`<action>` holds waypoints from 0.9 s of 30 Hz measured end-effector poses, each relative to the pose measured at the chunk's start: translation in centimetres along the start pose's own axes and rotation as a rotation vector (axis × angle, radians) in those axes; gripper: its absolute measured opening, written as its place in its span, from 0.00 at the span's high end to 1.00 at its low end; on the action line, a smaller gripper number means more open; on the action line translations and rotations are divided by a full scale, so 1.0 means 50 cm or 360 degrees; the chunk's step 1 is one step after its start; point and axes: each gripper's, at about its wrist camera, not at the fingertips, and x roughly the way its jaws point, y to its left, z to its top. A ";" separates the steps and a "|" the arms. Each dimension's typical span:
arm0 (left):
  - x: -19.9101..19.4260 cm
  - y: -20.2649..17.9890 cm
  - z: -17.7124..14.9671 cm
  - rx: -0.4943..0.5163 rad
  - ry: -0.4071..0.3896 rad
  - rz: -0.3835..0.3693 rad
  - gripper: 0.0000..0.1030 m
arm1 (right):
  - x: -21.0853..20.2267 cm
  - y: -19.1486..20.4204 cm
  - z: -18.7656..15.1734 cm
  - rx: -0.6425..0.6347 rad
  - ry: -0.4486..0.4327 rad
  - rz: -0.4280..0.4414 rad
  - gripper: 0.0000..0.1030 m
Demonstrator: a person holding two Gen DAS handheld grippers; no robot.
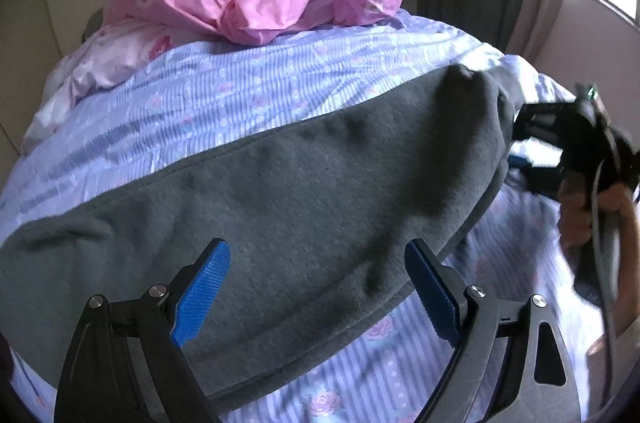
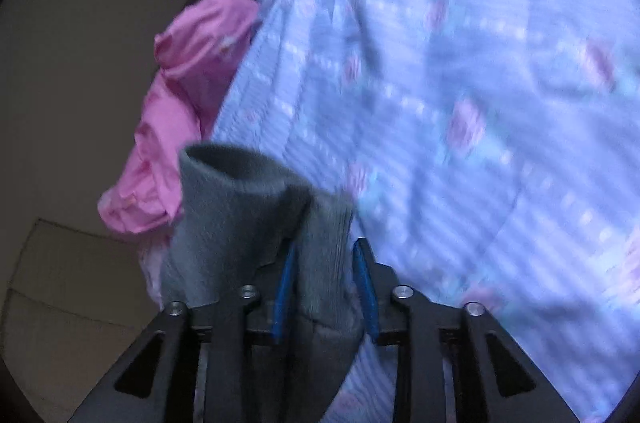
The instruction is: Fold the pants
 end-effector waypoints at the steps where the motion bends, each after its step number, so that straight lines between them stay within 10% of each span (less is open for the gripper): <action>1: 0.000 0.004 0.000 -0.0018 0.0005 -0.0007 0.13 | 0.006 -0.006 -0.008 0.0004 0.0032 0.0003 0.69; 11: 0.002 -0.024 -0.003 0.0071 -0.0007 0.0056 0.13 | 0.034 -0.075 -0.021 0.0324 0.0138 0.0363 0.93; 17: -0.001 -0.016 0.002 -0.0007 -0.0032 0.0041 0.13 | -0.077 0.027 -0.005 -0.0173 -0.0233 -0.0013 0.94; 23: 0.003 0.004 -0.008 -0.0016 0.0014 0.0041 0.13 | -0.018 0.004 -0.007 -0.0149 -0.0152 -0.0207 0.93; 27: -0.011 0.000 -0.008 0.0020 -0.0030 0.0028 0.13 | -0.074 0.009 -0.013 -0.0157 -0.0172 -0.0282 0.65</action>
